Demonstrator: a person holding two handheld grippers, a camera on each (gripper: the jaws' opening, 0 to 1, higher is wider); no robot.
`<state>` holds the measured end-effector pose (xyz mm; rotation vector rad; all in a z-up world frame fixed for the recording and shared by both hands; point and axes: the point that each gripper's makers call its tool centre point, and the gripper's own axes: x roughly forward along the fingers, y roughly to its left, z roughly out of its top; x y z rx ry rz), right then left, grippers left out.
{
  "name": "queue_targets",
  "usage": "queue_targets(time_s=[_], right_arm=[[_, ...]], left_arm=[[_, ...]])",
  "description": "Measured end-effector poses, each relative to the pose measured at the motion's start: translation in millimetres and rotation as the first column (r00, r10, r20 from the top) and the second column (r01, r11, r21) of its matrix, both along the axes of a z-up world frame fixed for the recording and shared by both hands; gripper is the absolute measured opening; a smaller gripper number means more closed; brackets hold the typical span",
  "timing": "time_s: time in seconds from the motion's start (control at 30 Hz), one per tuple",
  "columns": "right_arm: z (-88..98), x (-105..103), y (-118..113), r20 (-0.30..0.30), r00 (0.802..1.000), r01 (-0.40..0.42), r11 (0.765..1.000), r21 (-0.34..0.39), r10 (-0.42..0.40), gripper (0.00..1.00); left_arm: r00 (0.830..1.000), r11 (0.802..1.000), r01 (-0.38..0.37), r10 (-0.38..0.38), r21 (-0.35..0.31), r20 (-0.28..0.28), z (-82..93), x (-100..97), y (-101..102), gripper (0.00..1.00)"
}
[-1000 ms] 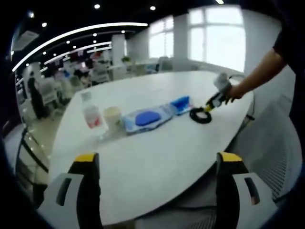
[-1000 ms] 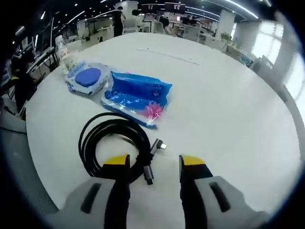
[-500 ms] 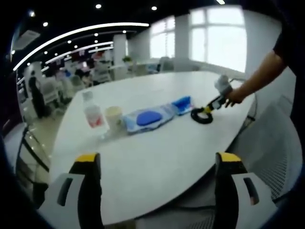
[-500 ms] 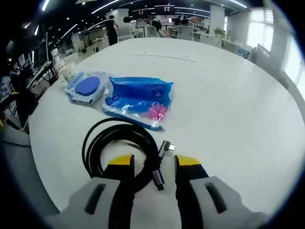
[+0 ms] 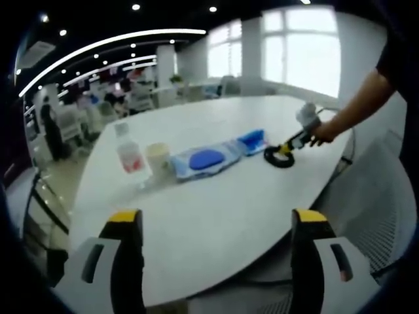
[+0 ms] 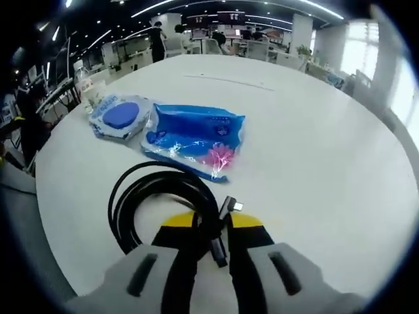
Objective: Arrange the tabletop items into an orderly group along one side of the table until the central work area is clear of visible clutter.
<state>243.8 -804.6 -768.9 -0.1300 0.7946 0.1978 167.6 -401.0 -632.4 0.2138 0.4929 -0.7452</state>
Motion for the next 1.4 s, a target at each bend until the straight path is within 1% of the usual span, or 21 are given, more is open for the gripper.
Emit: queue_targets(time_s=[0.13, 0.27, 0.47, 0.6, 0.87, 1.03, 1.4], right_arm=[[0.1, -1, 4, 0.01, 1.0, 0.009, 1.0, -0.012, -0.009, 0.13], [1.4, -2, 6, 0.016, 1.0, 0.01, 1.0, -0.019, -0.009, 0.12], [5.3, -5, 10, 0.02, 0.999, 0.033, 0.999, 0.008, -0.033, 0.11], [9.2, -8, 14, 0.023, 0.999, 0.044, 0.998, 0.04, -0.045, 0.11], [18.6, -9, 28, 0.031, 0.999, 0.03, 0.997, 0.069, -0.032, 0.11], [19.4, -6, 38, 0.031, 0.999, 0.014, 0.997, 0.074, -0.017, 0.11], [18.9, 5, 58, 0.028, 0.999, -0.018, 0.996, 0.09, 0.016, 0.11]], left_arm=[[1.0, 1.0, 0.001, -0.001, 0.0, 0.0, 0.2, -0.2, 0, 0.9], [1.0, 1.0, 0.001, -0.001, -0.001, 0.001, 0.3, -0.1, 0, 0.89], [1.0, 1.0, 0.001, -0.001, -0.005, 0.005, 1.4, -0.2, -1, 0.88], [1.0, 1.0, 0.002, -0.002, -0.009, 0.007, 1.7, 0.1, 0, 0.88], [1.0, 1.0, 0.0, 0.0, -0.022, 0.014, 2.8, 1.1, 1, 0.87], [1.0, 0.999, -0.017, 0.017, -0.037, 0.014, 3.2, 3.1, 4, 0.87], [0.999, 0.999, -0.028, 0.029, -0.038, 0.029, 5.2, 5.3, 6, 0.87]])
